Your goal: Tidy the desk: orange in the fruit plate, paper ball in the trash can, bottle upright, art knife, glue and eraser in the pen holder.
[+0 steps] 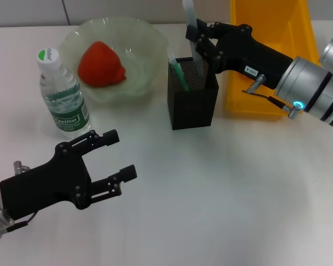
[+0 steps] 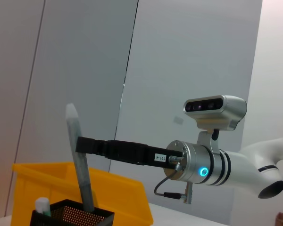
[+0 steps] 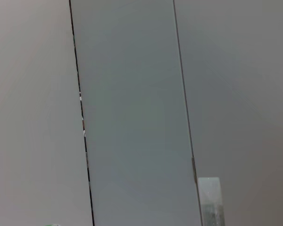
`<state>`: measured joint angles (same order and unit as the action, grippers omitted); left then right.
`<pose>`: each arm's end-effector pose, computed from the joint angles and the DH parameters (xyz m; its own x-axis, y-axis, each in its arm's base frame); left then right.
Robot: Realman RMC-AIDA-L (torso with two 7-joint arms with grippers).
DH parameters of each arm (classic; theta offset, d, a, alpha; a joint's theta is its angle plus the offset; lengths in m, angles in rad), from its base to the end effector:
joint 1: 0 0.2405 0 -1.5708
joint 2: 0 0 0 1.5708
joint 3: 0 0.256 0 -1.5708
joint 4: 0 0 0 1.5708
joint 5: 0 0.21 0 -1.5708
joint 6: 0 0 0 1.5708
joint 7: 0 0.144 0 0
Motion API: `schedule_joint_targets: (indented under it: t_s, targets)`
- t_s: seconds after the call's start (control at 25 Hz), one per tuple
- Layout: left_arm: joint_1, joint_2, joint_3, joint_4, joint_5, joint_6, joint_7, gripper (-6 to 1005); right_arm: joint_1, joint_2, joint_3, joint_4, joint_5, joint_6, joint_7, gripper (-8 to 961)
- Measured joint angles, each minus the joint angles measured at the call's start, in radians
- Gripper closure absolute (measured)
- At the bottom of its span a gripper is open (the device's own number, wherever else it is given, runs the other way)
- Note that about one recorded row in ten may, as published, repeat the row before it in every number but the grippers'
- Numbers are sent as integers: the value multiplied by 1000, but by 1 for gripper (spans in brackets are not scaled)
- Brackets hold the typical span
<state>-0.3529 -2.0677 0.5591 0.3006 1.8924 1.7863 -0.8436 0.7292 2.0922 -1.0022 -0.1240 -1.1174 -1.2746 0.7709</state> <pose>-0.2945 0.2350 -0.0237 0.6461 0.1517 0.7480 0.3924 -0.9067 -0.1550 0.2064 0.3766 -0.0558 0.6459 -0.0477 -0.7619 -0.4879 -0.7934 -0.3640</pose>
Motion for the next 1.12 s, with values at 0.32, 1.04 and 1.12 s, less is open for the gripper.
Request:
schedule_joint_targets:
  t_s: [0.32,1.04,1.12]
  targets:
    - [5,2,28,4,7,-20,0,199,0,0,0,0,0,-2,-1,818]
    - [12,4,54,9,28,-48,1,199,-1,0,-1,-2,0,-7,-1,795]
    - [12,3,54,9,28,-48,1,199,-1,0,-1,-4,-1,-6,-1,793]
